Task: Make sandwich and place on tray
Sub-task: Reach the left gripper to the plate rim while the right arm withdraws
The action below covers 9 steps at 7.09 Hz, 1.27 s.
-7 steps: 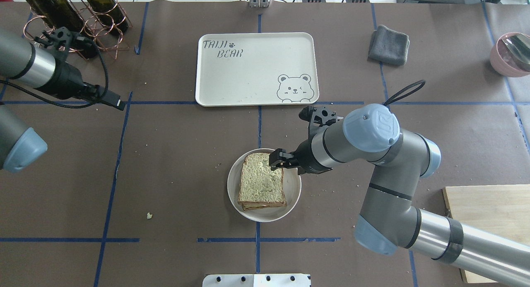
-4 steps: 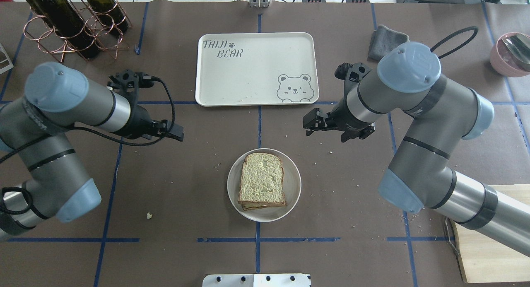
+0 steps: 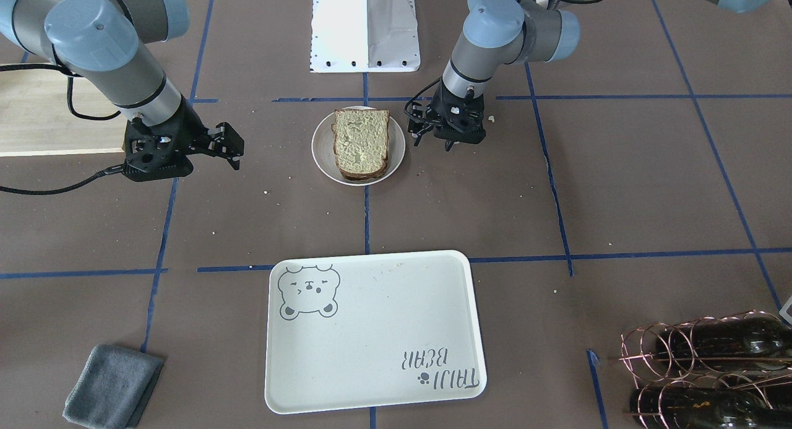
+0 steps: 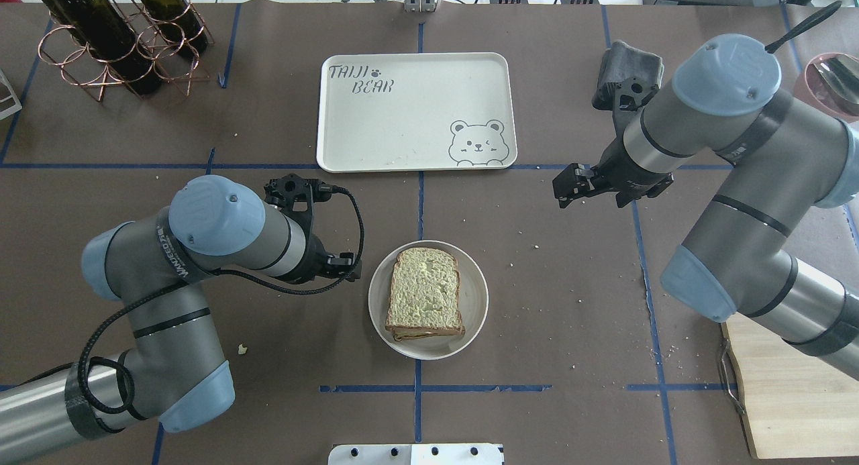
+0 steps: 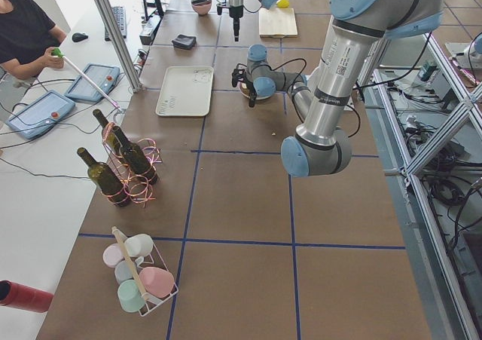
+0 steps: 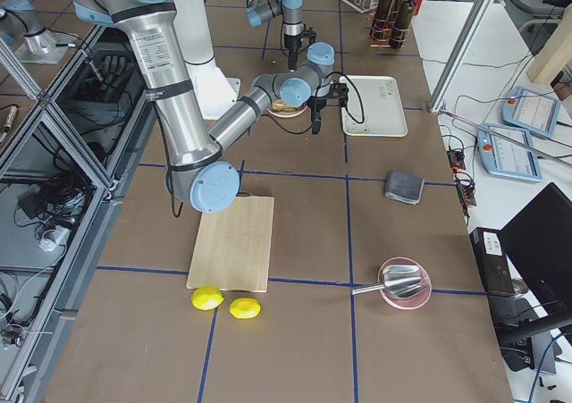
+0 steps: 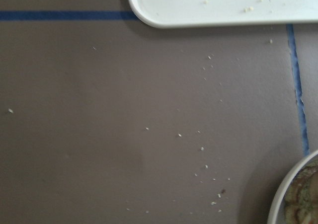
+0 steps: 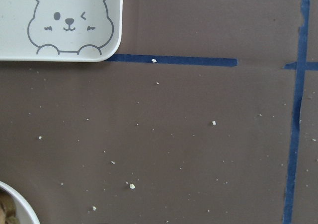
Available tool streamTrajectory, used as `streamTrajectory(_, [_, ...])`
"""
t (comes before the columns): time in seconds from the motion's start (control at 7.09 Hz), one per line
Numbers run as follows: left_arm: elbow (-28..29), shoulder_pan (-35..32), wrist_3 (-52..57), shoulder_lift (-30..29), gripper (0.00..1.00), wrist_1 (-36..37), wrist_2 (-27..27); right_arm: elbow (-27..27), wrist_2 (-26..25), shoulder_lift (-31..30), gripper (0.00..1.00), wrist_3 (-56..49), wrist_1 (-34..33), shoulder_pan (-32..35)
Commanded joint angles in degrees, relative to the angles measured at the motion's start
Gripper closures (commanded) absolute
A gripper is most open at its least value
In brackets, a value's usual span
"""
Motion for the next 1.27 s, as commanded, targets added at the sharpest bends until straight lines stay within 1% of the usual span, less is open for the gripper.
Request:
streamTrajectory(0.0, [2.5, 2.8, -1.9, -2.0, 0.42, -0.4, 0.2, 0.0, 0.9, -2.4, 0.0, -4.6, 0.3, 2.4])
streamTrajectory(0.14, [3.2, 4.5, -3.3, -2.2, 0.42, -2.7, 0.2, 0.0, 0.9, -2.8, 0.0, -4.8, 0.3, 2.8])
streamTrajectory(0.28, [4.7, 4.9, -4.6, -2.4, 0.43, -4.5, 0.2, 0.0, 0.9, -2.9, 0.0, -4.8, 0.3, 2.9])
streamTrajectory(0.42, [5.0, 4.9, -4.6, -2.4, 0.48, -5.0, 0.2, 0.0, 0.9, -2.9, 0.0, -4.8, 0.2, 3.0])
streamTrajectory(0.56, [5.2, 4.9, -4.6, -2.7, 0.56, -5.0, 0.2, 0.0, 0.9, -2.9, 0.0, -4.8, 0.3, 3.1])
streamTrajectory(0.71, [5.3, 4.9, -4.7, -2.9, 0.68, -5.0, 0.2, 0.1, 0.9, -3.0, 0.0, -4.8, 0.2, 3.3])
streamTrajectory(0.85, [5.7, 4.9, -4.6, -3.3, 0.72, -5.0, 0.2, 0.1, 0.9, -3.0, 0.0, -4.8, 0.3, 3.3])
streamTrajectory(1.13, [6.4, 4.9, -4.6, -4.0, 0.72, -5.1, 0.2, 0.2, 0.9, -3.0, 0.0, -4.8, 0.3, 3.6])
